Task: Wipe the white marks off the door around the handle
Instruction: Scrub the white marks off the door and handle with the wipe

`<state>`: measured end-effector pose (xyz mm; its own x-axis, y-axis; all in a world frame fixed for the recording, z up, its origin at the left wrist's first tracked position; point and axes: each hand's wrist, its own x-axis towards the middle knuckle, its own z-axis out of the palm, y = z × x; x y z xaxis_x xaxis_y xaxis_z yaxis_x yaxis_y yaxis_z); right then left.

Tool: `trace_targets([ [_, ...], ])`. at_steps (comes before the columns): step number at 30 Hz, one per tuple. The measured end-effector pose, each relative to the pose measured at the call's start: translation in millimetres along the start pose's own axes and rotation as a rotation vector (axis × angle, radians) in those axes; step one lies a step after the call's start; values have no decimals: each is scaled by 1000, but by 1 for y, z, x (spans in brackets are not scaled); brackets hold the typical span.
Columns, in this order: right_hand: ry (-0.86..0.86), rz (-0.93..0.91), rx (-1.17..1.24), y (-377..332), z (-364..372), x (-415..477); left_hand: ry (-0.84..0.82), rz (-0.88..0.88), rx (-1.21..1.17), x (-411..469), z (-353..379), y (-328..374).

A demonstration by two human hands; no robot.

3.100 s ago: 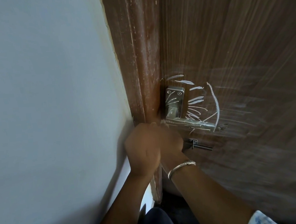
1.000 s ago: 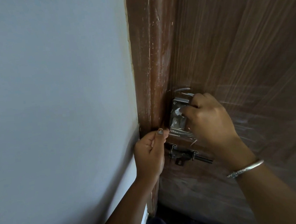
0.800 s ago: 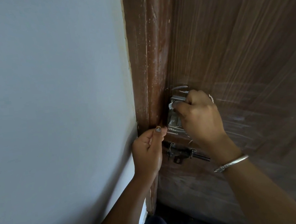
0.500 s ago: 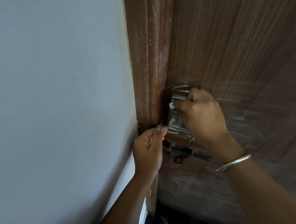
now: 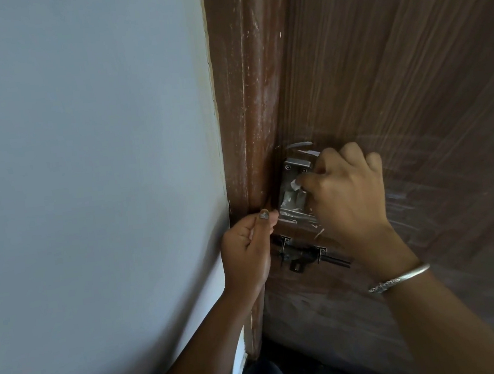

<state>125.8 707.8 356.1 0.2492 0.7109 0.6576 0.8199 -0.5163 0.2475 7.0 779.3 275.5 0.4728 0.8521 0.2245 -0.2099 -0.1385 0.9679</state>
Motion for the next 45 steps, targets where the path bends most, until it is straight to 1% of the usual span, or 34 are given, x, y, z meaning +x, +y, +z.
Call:
trace_targets([
  [2, 12, -20, 11, 0, -1, 0, 5, -2, 1, -1, 2, 1],
  [7, -17, -140, -23, -15, 1, 9, 15, -9, -3, 0, 2, -1],
  [9, -18, -156, -25, -19, 2, 12, 15, -12, 3, 0, 2, -1],
  [12, -22, -130, -38, -18, 3, 8, 6, -17, 7, -1, 2, 0],
  [18, -53, -7, -59, -1, 3, -8, -5, -4, 8, -2, 2, 2],
  [21, -45, 1, -55, -2, 4, -7, -4, -8, -2, -1, 2, 1],
  [25, -32, -19, 9, -9, 5, -2, -8, -6, -6, -1, 2, 0],
  [28, -68, 9, 31, -10, 3, -2, -10, -7, -2, -1, 2, 1],
  [31, -106, 55, 2, -3, 4, -7, -9, -6, -1, -1, 1, 1],
  [32, -94, 73, 28, 1, 5, -9, -10, -5, 3, -1, 1, 1],
  [35, -13, 109, 219, 8, 4, -10, -3, -7, 10, -1, 2, -1],
  [36, -5, 103, 256, 8, 3, -8, 2, -10, 8, -1, 2, -2],
  [38, -46, 54, 271, 3, 1, -3, 9, -16, 2, -1, 2, -3],
  [41, -110, -91, 161, -13, 1, 5, 10, -24, 9, -1, 2, -3],
  [43, -202, -204, 149, -24, 2, 10, 12, -23, 23, -1, 2, -4],
  [45, -337, -243, 171, -31, 4, 15, 16, -24, 34, -2, 2, -2],
])
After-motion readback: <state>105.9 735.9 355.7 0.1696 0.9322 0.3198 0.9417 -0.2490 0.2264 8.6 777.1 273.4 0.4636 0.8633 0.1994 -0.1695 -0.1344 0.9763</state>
